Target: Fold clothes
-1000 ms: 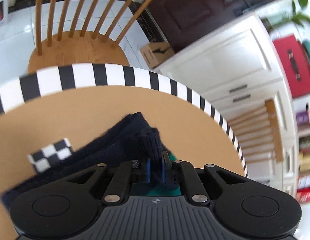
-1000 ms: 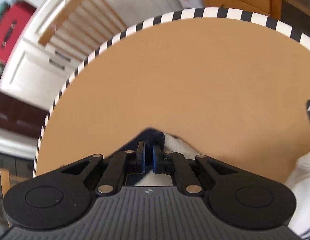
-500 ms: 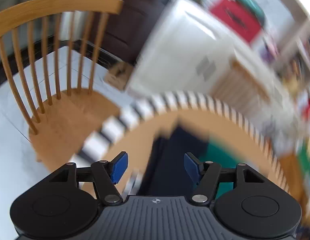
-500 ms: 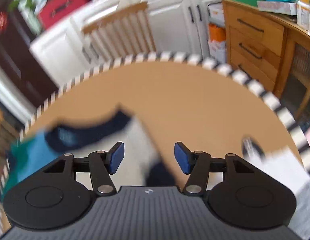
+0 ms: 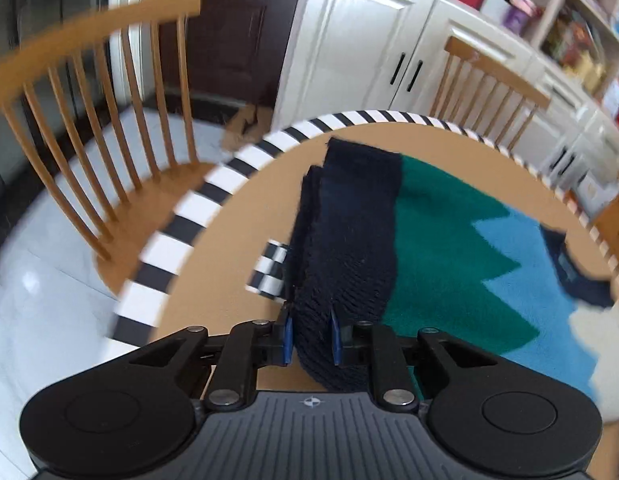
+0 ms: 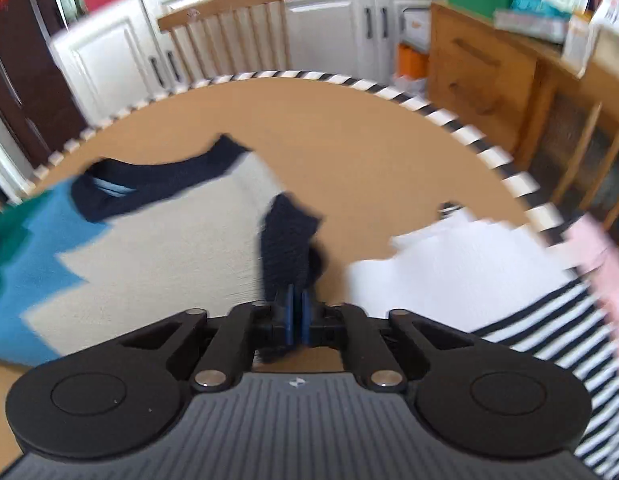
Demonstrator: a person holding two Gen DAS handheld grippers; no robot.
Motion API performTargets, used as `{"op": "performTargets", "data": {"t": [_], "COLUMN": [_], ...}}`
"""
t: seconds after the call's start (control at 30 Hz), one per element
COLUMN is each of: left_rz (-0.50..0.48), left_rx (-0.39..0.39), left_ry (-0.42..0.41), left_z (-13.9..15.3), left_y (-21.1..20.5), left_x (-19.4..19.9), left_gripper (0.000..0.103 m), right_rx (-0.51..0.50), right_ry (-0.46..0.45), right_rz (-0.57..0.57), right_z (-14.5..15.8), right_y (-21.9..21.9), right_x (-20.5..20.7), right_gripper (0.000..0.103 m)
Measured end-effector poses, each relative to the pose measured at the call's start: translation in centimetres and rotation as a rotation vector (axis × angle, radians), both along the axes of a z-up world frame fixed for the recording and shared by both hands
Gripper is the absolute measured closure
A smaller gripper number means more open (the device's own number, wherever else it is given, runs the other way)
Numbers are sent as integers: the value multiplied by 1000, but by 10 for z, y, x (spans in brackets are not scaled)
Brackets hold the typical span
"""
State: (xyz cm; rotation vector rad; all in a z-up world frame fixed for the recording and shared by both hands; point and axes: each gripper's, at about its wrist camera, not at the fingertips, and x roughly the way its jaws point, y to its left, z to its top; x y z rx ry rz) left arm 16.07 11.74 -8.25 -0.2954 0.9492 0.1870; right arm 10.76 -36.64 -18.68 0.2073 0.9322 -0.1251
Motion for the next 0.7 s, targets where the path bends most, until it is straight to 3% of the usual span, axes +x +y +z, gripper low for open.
{"op": "performTargets", "data": {"t": [0.1,0.27,0.3,0.33,0.4,0.47,0.57,0.7], "left_rz": [42,60,83,101,98,35,-145,-366], "left_rx": [15,37,16,-3,-17,-11,50,249], "left_ry": [26,-41,-71,-112,-204,-245,-273,-328], "left_z": [-11,4,10,17,33,43,47,42], "left_y": [1,10,16,21,27,22,3,-32], "left_x": [-12,-28,-27,-28,-26,-11,20,74], "left_gripper": [82,64,58,53,33,22,21,21], "right_rx": [-25,49,66,94,196,290,482,716], "right_ry": [70,-14,-30,-44,-53,-19,82,188], "right_rz": [-43,-77,-80,-83,-91,-105,-207,-363], "right_z": [-17,3,10,16,22,19,-1,-34], "right_y": [-6,-10,-9,-9,-6,1,6,16], "right_x": [1,-16,-19,-24,-29,-30,-30,-28], "right_gripper": [103,94,89,74,51,52,50,49]}}
